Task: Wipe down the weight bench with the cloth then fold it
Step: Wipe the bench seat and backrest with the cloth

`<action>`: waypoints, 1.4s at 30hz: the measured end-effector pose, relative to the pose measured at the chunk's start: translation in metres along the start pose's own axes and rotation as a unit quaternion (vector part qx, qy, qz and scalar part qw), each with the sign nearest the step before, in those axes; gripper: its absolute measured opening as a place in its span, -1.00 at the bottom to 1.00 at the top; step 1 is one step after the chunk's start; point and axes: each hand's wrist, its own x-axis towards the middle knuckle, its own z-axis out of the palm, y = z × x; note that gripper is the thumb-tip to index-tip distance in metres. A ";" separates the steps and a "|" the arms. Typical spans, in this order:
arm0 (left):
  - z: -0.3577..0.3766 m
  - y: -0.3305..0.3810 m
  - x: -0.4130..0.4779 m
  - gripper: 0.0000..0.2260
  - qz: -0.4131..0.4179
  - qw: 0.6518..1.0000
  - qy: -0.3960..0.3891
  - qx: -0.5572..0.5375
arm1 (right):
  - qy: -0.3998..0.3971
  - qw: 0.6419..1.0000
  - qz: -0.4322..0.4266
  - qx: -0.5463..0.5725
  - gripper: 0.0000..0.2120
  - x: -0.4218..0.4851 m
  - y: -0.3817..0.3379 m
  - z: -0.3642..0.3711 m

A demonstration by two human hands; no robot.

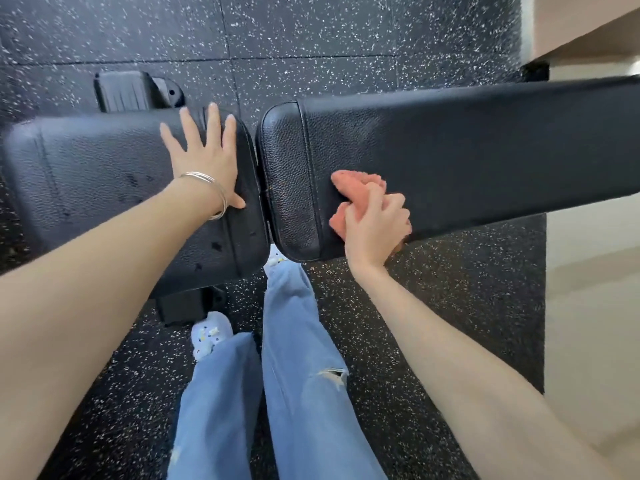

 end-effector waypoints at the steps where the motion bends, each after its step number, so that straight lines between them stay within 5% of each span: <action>1: -0.002 0.003 0.000 0.13 -0.003 1.000 -0.005 0.007 | -0.015 0.999 -0.045 -0.002 -0.70 -0.009 -0.012 0.002; 5: -0.004 0.006 -0.002 0.15 -0.002 1.000 -0.019 0.009 | -0.076 0.963 -0.255 -0.043 -0.58 -0.030 -0.033 0.004; 9: -0.003 0.003 -0.004 0.13 0.006 1.000 -0.015 0.018 | -0.050 0.905 -0.420 -0.050 -0.57 0.021 -0.010 -0.005; 13: -0.001 0.005 -0.004 0.13 0.003 0.999 -0.011 0.034 | -0.052 0.975 -0.212 -0.050 -0.66 0.101 -0.019 -0.010; 18: -0.002 0.003 -0.004 0.14 0.008 1.000 -0.003 0.024 | -0.034 0.997 -0.067 -0.031 -0.68 0.149 -0.052 -0.007; 22: -0.003 0.003 -0.005 0.14 0.008 1.000 -0.005 0.020 | -0.040 0.981 -0.188 -0.022 -0.68 0.064 -0.045 -0.005; 28: -0.002 0.003 -0.006 0.14 0.003 1.000 -0.007 0.024 | -0.122 0.889 -0.440 -0.035 -0.54 -0.022 -0.006 -0.004; 36: 0.006 0.000 -0.005 0.12 0.004 1.000 0.000 -0.004 | -0.099 0.930 -0.349 -0.056 -0.62 0.104 -0.106 0.001; 39: 0.008 -0.002 -0.005 0.12 0.007 1.000 0.006 -0.018 | -0.074 0.967 -0.237 -0.056 -0.63 0.094 -0.126 0.009; 42: 0.007 -0.005 -0.006 0.12 0.012 0.999 0.013 -0.034 | -0.038 0.957 -0.287 -0.032 -0.62 0.042 -0.103 0.010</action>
